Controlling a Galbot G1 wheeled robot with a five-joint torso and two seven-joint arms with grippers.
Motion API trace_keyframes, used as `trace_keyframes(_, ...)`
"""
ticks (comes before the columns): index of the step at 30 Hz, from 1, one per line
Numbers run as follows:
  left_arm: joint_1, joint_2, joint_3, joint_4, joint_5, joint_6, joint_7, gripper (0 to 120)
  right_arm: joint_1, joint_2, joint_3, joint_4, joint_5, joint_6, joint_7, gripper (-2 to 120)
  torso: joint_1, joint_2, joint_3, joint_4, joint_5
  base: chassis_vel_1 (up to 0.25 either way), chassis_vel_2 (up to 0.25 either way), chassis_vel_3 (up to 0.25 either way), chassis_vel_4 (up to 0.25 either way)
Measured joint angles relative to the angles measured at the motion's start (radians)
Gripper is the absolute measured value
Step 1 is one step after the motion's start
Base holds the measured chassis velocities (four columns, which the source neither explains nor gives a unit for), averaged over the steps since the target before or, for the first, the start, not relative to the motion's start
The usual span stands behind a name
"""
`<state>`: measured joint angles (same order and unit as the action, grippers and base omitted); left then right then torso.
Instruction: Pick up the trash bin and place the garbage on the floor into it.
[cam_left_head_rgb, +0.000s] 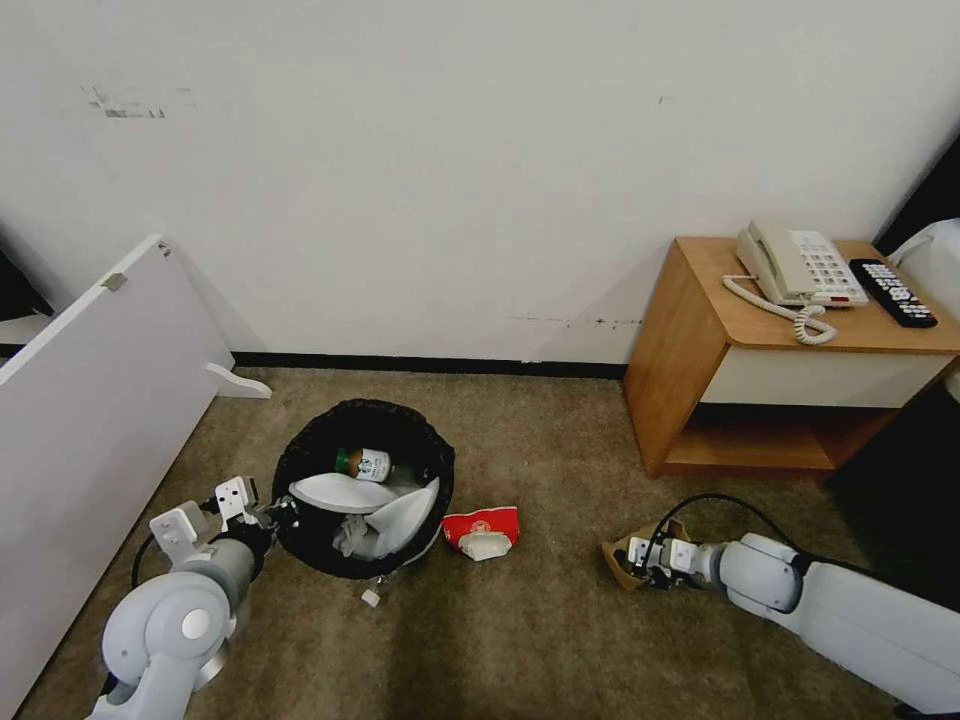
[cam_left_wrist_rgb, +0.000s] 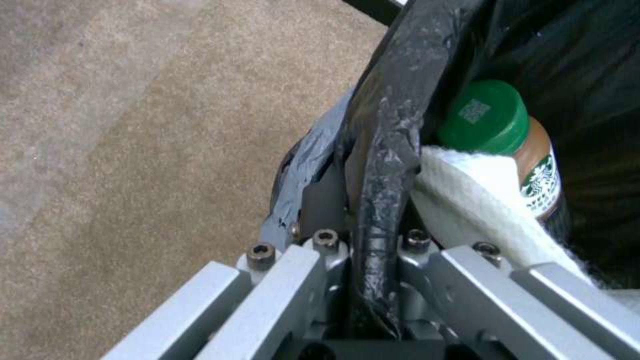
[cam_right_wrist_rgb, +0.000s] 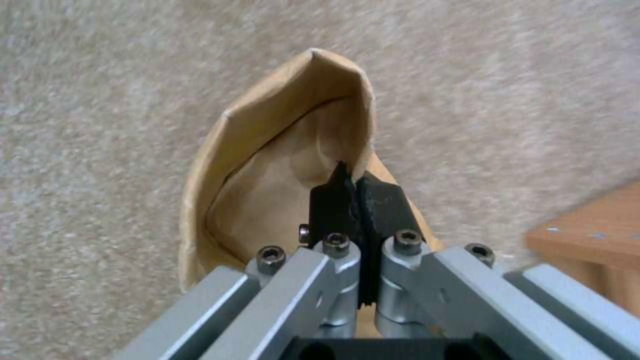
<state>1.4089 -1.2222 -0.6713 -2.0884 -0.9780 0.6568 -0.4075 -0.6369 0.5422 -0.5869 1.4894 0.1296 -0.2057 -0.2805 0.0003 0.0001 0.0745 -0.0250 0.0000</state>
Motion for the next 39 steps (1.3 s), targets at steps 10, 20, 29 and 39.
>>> trace_keyframes(10,0.0,0.033,0.003,0.009,0.008,0.0,0.008,1,-0.021,-0.082,0.09,0.168,0.042,-0.008,0.025,0,0.0,0.0,0.0,0.0,-0.0001,0.0,0.0,0.0,0.0)
trace_keyframes(20,0.011,0.063,0.008,0.016,0.022,0.002,0.024,1,-0.008,-0.161,0.141,0.353,0.124,-0.016,0.071,0,0.0,0.0,0.0,0.0,-0.0001,0.0,0.0,0.0,0.0)
trace_keyframes(29,0.005,0.096,0.034,0.008,0.023,0.009,0.029,1,0.066,-0.219,0.204,0.58,0.309,-0.063,0.142,0,0.0,0.0,0.0,0.0001,-0.0002,0.0,0.0,0.0,0.0)
trace_keyframes(39,0.001,0.107,0.077,-0.029,0.029,0.017,0.033,1,0.073,-0.283,0.341,0.767,0.374,-0.067,0.178,0,0.0,0.0,0.0,0.0001,-0.0001,0.0,0.0,0.0,0.0)
